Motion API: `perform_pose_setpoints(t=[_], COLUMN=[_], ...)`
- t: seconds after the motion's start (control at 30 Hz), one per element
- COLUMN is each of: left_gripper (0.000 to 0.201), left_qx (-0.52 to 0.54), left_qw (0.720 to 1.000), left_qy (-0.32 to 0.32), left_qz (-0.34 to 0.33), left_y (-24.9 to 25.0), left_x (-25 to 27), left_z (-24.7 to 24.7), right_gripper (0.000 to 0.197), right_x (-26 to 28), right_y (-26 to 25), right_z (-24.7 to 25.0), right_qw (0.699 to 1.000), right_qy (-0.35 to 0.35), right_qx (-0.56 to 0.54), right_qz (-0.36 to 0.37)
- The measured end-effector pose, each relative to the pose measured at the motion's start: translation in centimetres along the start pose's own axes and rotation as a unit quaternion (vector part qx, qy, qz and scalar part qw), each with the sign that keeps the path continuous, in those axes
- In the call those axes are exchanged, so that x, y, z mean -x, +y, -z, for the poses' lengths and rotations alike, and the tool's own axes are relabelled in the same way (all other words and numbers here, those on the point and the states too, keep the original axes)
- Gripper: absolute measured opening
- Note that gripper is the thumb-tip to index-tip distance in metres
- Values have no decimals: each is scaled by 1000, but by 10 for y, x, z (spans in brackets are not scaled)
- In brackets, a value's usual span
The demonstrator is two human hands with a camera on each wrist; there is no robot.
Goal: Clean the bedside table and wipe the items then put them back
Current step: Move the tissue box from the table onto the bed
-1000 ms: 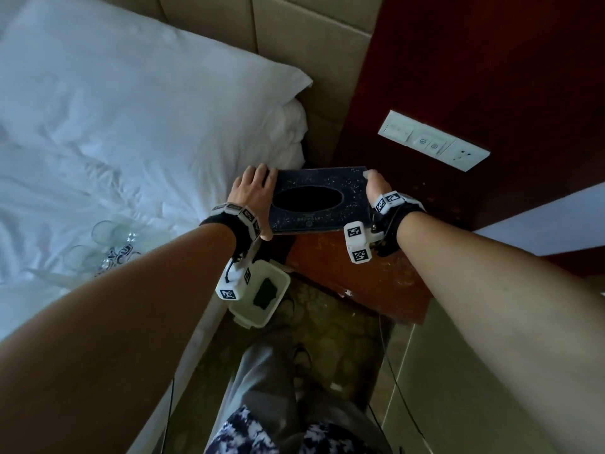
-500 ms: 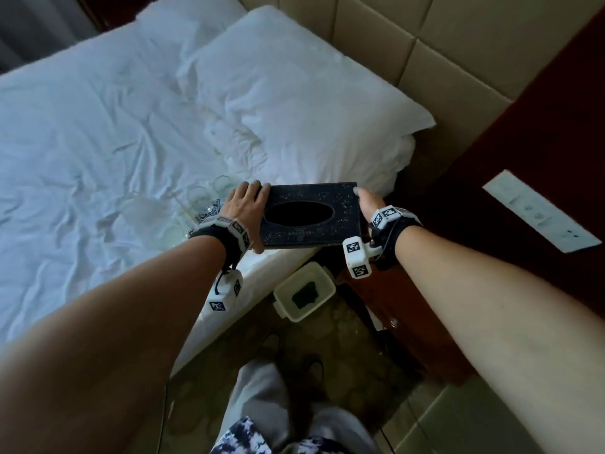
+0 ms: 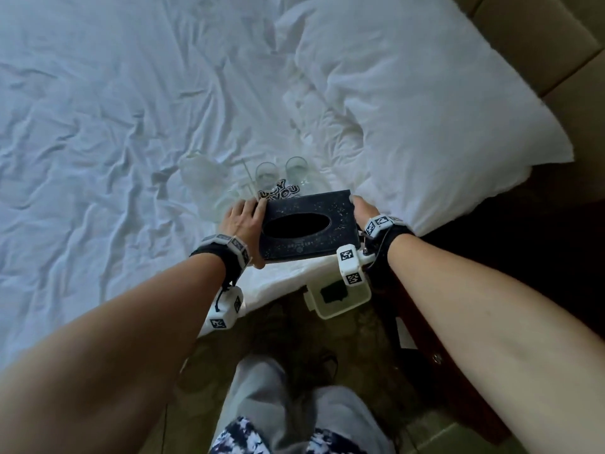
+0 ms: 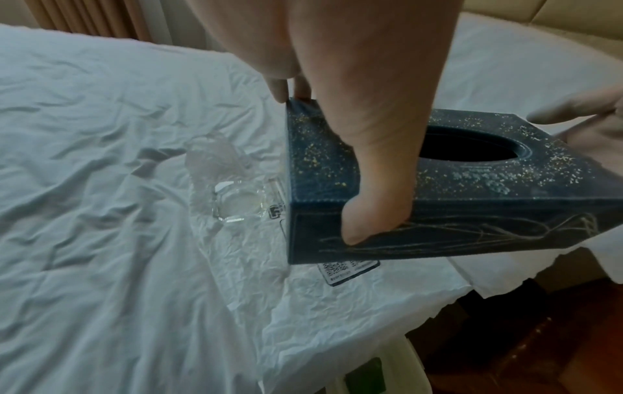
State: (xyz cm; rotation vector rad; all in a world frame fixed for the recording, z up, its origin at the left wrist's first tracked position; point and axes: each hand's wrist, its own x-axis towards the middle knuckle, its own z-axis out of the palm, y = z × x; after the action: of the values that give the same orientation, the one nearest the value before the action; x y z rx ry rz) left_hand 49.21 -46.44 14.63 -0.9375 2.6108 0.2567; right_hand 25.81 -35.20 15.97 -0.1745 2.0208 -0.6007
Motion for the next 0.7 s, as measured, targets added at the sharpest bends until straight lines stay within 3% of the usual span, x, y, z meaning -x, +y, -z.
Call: perform_pose_setpoints(t=[0.1,0.3,0.5,0.7], left_gripper=[142,142,141,144], left_qx=[21,54,82,104], left_qw=[999,996,993,991], left_qy=[-26,-70,-63,-58], left_qz=[1,26,56,64], left_y=[-16,-24,-32,-41], left_x=[-16,-32,-44,-63], left_z=[-22,-68,-107,-135], right_gripper=[79,75,47,57], right_x=[-45,-64,-106,-146], right_y=[11,4,8,10], right_z=[-20,-48,-57,-69], right_qw=[999,996,995,993], right_qy=[-1,-16,-40,-58], right_qx=[39,48,32,16], right_qz=[-36,-78,-82,-104])
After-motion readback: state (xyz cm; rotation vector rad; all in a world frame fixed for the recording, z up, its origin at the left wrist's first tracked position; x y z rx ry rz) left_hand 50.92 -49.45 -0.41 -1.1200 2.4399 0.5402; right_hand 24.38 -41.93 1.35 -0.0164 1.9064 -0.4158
